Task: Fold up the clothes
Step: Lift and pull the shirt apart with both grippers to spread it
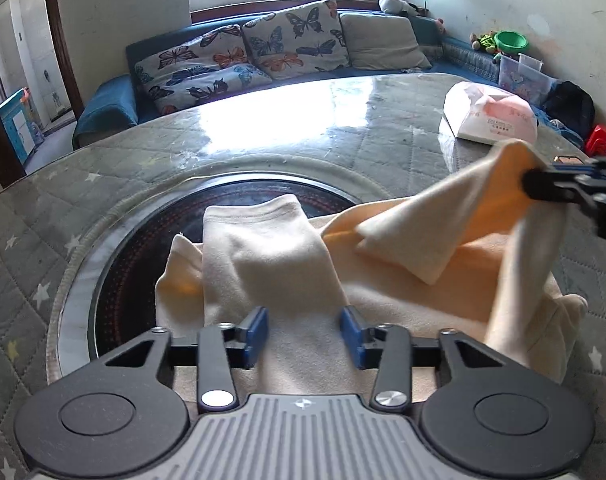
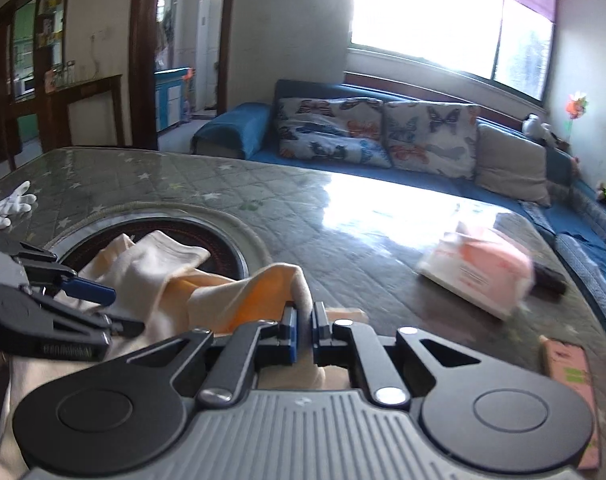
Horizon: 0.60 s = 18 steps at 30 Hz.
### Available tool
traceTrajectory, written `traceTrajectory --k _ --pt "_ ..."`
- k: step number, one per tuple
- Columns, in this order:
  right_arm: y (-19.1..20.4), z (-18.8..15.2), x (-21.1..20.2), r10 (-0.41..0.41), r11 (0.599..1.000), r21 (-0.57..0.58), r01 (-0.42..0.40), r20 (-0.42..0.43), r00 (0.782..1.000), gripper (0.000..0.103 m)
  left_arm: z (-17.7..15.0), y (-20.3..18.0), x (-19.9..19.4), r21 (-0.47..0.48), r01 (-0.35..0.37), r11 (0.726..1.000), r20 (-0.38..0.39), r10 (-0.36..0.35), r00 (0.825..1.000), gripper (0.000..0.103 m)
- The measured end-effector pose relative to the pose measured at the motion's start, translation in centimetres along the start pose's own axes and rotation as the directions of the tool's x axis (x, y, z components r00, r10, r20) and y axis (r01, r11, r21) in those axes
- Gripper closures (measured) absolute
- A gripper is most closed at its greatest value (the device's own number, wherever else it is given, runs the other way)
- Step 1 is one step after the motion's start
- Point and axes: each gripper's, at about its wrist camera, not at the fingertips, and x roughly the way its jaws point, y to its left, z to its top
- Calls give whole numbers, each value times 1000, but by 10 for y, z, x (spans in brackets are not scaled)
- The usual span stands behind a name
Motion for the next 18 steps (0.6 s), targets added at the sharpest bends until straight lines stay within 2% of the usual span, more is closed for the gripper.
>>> traceTrajectory --k 4,6,13,18 --pt "-14 -16 -19 -51 999 18 51 3 999 97 -1 2 -2 -16 -13 1000 4 13 1000 87" --pt "-21 -24 -28 -74 997 31 74 2 997 97 -3 5 -4 -24 -24 999 5 24 1000 93" --pt "-43 -59 -51 -137 985 107 139 -23 990 97 -16 28 -25 -86 -87 992 28 90 996 100" --pt "-52 -85 -61 -170 973 151 176 -56 984 97 -35 64 -53 -185 -159 970 46 170 984 101"
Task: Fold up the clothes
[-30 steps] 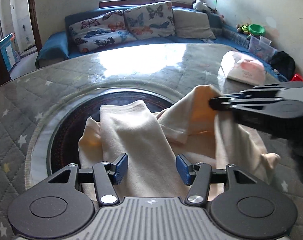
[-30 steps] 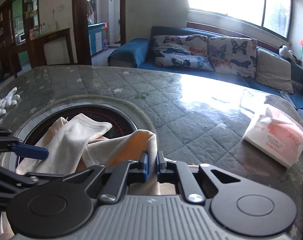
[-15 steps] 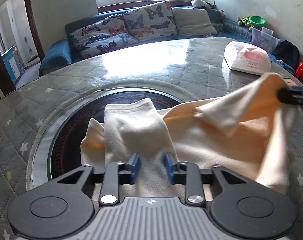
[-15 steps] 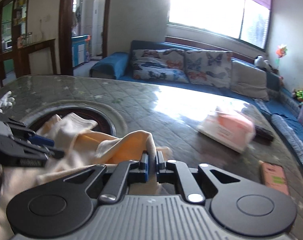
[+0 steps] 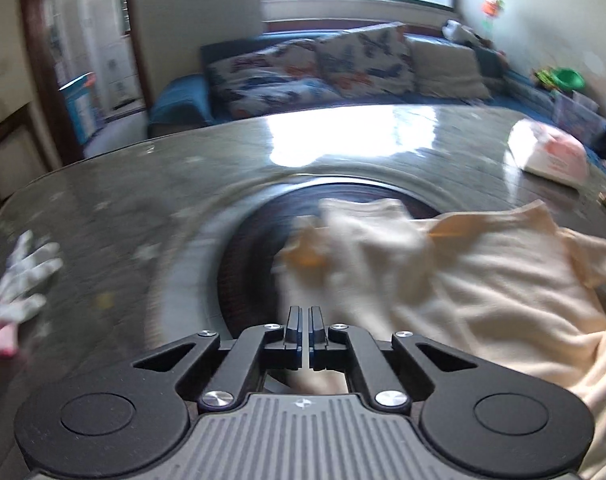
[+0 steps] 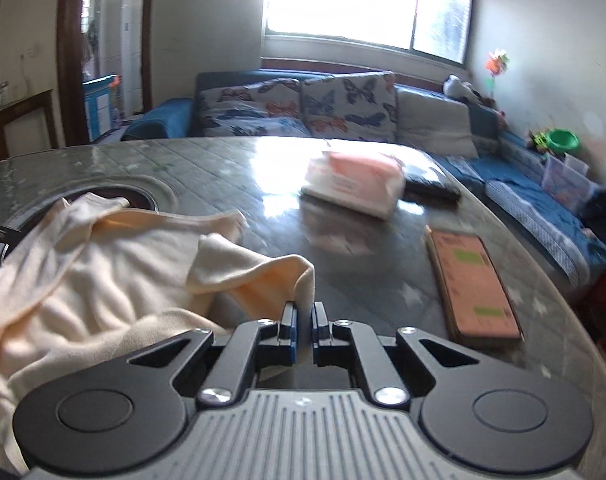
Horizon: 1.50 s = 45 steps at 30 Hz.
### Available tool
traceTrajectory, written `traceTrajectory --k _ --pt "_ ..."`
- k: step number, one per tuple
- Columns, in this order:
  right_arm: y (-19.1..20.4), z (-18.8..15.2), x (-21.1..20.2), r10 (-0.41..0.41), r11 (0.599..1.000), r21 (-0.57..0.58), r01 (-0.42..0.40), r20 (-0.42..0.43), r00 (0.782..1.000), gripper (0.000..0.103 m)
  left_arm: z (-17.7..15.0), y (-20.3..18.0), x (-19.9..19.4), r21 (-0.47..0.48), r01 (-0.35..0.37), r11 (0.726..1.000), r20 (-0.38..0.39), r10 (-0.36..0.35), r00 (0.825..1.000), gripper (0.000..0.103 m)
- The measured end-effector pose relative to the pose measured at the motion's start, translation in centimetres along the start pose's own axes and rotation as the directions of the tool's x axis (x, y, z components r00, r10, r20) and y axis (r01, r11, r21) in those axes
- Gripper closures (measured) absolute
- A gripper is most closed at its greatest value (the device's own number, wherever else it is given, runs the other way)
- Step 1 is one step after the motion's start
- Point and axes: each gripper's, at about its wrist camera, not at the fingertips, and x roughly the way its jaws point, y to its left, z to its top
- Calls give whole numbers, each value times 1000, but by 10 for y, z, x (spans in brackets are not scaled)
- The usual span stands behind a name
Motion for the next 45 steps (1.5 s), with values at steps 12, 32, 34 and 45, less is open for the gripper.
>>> traceTrajectory --k 12,32,34,45 --pt "-16 -26 -15 -81 994 64 83 -23 996 97 -53 122 -47 -260 -207 943 -29 206 978 101" --pt "-37 -30 -48 -145 983 109 147 -28 989 75 -43 68 -49 -158 -72 985 14 75 997 46" --pt "-33 -25 -52 -139 985 97 140 -15 990 74 -38 59 -47 -137 -50 989 21 53 998 45" --pt "5 -2 -46 11 1000 13 -11 22 1000 70 -19 8 -32 -42 39 998 25 -38 999 37"
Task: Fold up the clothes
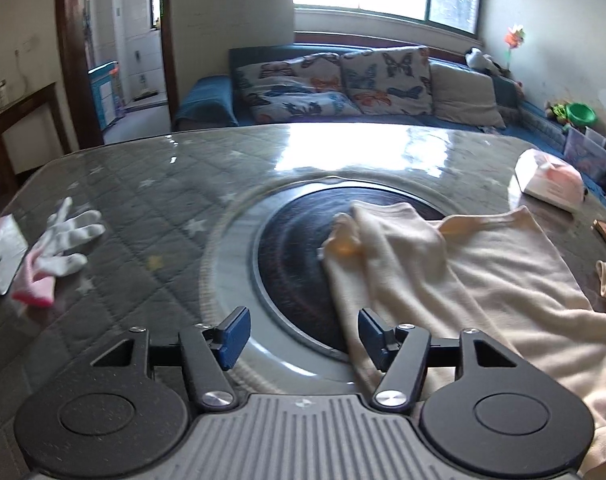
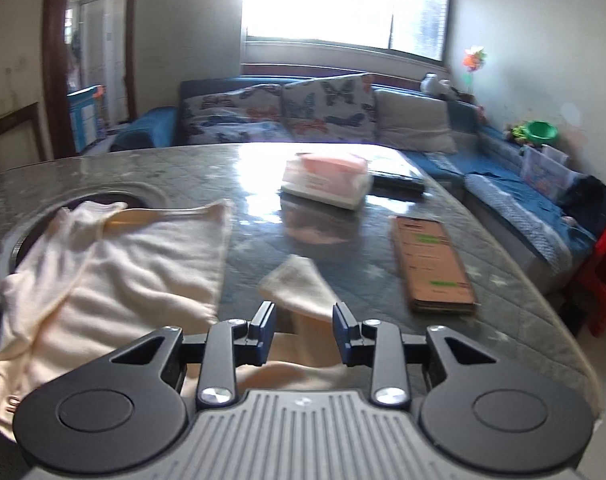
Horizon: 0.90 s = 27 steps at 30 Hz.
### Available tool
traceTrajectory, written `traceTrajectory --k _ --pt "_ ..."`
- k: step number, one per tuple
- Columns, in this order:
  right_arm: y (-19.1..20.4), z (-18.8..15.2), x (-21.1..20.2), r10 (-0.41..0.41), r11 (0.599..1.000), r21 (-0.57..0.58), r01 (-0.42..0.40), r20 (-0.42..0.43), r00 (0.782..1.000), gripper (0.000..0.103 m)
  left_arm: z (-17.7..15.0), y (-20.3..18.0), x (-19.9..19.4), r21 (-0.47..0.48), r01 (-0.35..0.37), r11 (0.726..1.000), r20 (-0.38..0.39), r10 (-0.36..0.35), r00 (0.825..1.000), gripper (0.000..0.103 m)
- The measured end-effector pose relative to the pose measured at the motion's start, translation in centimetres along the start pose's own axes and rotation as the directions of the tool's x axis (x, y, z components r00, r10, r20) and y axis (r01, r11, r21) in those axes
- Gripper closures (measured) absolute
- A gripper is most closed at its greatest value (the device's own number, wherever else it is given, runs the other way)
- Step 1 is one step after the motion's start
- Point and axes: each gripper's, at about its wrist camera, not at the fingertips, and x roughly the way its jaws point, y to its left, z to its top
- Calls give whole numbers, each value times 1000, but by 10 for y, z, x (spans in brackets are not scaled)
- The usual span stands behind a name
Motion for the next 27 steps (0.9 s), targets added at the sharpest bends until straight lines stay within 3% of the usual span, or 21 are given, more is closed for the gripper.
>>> traceTrajectory --k 7,15,21,23,26,27 --pt "41 7 19 120 987 -107 -122 -20 993 65 9 -17 12 37 21 999 -20 -20 1000 29" --pt "63 15 50 175 971 -157 -183 -62 983 65 30 -62 36 116 85 990 -33 -81 996 29" --pt "63 23 72 193 966 -160 -205 -84 978 64 48 -97 69 160 90 983 -47 -84 995 29" --pt "62 26 80 196 965 -156 -209 -90 976 63 50 -103 82 166 66 984 -59 -57 997 32" --pt "61 29 87 202 964 -155 -215 -93 975 63 50 -103 97 148 47 988 -90 -34 995 45" --pt "61 30 89 205 964 -156 -217 -94 974 62 50 -102 101 142 42 989 -97 -28 995 54"
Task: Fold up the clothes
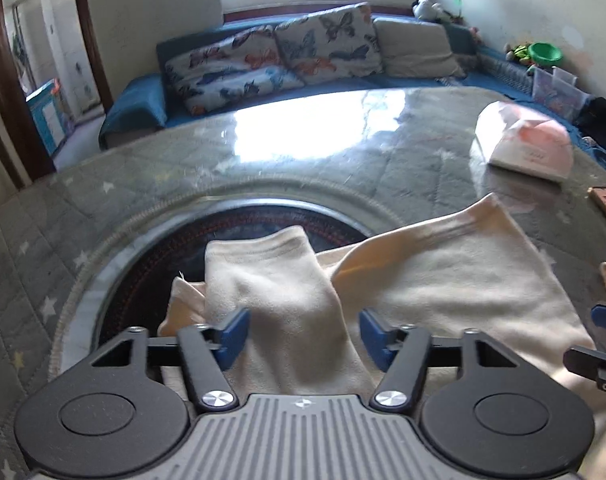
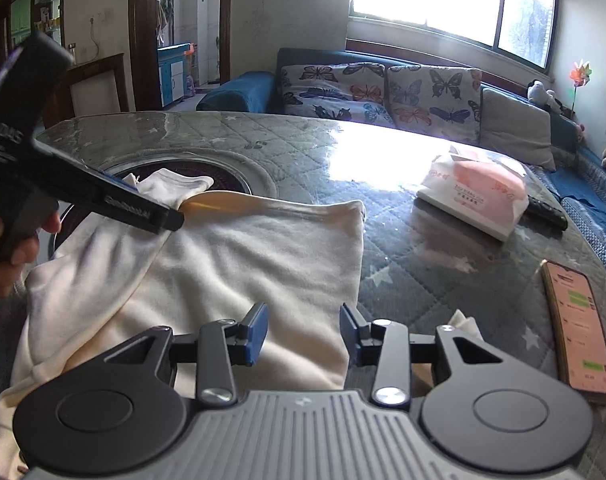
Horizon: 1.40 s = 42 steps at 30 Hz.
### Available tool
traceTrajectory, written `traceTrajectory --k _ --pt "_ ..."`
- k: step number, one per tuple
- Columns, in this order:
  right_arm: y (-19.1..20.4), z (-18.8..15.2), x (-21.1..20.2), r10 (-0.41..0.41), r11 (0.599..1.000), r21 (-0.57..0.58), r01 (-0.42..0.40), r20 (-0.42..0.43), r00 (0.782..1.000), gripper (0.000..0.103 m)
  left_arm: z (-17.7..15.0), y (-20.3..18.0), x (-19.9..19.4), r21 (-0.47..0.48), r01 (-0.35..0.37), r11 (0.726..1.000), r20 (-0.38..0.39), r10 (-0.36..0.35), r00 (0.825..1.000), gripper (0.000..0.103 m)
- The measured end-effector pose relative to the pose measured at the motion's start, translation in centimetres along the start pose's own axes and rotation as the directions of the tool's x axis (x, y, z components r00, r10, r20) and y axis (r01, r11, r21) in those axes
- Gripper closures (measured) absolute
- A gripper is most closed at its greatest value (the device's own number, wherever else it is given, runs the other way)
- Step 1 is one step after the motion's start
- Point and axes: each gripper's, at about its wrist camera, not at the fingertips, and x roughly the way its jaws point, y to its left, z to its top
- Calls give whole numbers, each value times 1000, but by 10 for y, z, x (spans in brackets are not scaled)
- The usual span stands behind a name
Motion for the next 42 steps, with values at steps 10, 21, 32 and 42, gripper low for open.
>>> traceTrajectory --k 10,21,32,42 --pt "7 -4 -1 18 1000 -1 -18 1 1000 59 -9 42 -21 -100 -9 995 32 12 999 96" --pt "24 -16 -19 69 998 -2 -69 -13 998 59 -49 107 -96 -257 -40 966 105 69 992 96" --pt "82 -39 -40 215 964 -144 -222 -59 975 55 -138 174 -140 -410 -205 889 -17 217 976 96" --pt "113 -57 -64 282 921 -252 -298 -100 954 53 -166 190 -150 -454 -242 857 -62 241 969 92"
